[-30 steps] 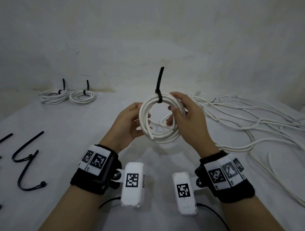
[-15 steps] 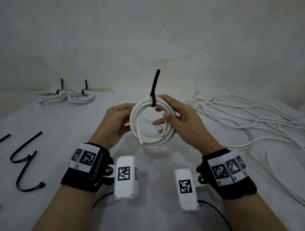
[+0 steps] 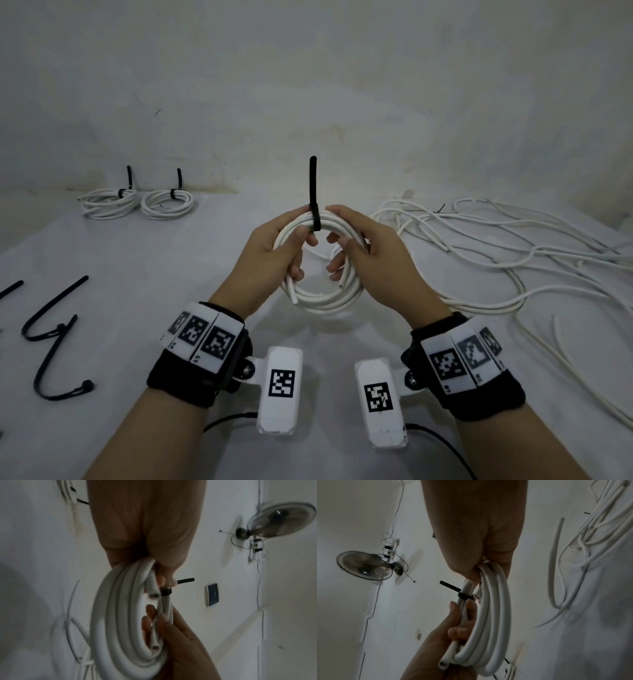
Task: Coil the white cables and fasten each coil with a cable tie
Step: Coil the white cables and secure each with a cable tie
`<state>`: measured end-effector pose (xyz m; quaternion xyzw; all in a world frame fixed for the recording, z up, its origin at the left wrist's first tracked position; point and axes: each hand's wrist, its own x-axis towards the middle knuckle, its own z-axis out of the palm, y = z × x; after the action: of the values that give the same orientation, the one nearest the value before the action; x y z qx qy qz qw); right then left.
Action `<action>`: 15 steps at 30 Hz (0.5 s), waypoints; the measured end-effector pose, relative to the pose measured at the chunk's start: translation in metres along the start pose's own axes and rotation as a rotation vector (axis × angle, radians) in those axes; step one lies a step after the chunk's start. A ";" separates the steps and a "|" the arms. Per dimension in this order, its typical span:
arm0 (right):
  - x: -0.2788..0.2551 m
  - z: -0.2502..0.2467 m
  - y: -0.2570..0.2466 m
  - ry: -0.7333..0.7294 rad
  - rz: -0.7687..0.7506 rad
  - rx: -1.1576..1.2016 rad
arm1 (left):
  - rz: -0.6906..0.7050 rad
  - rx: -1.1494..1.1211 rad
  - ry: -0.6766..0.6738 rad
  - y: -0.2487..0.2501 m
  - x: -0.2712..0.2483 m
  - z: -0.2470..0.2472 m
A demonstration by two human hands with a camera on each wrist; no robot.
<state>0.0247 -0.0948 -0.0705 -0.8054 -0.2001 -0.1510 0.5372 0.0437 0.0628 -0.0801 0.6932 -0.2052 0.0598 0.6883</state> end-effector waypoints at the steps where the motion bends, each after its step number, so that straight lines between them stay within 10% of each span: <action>1: 0.001 0.000 0.001 -0.006 0.012 0.011 | -0.005 -0.032 -0.002 0.000 0.000 0.000; 15: 0.006 -0.014 0.005 0.301 -0.057 -0.099 | -0.115 0.079 -0.212 0.001 -0.008 0.014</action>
<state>0.0321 -0.1086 -0.0666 -0.7932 -0.1326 -0.2949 0.5161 0.0332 0.0506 -0.0824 0.7330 -0.2341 -0.0453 0.6371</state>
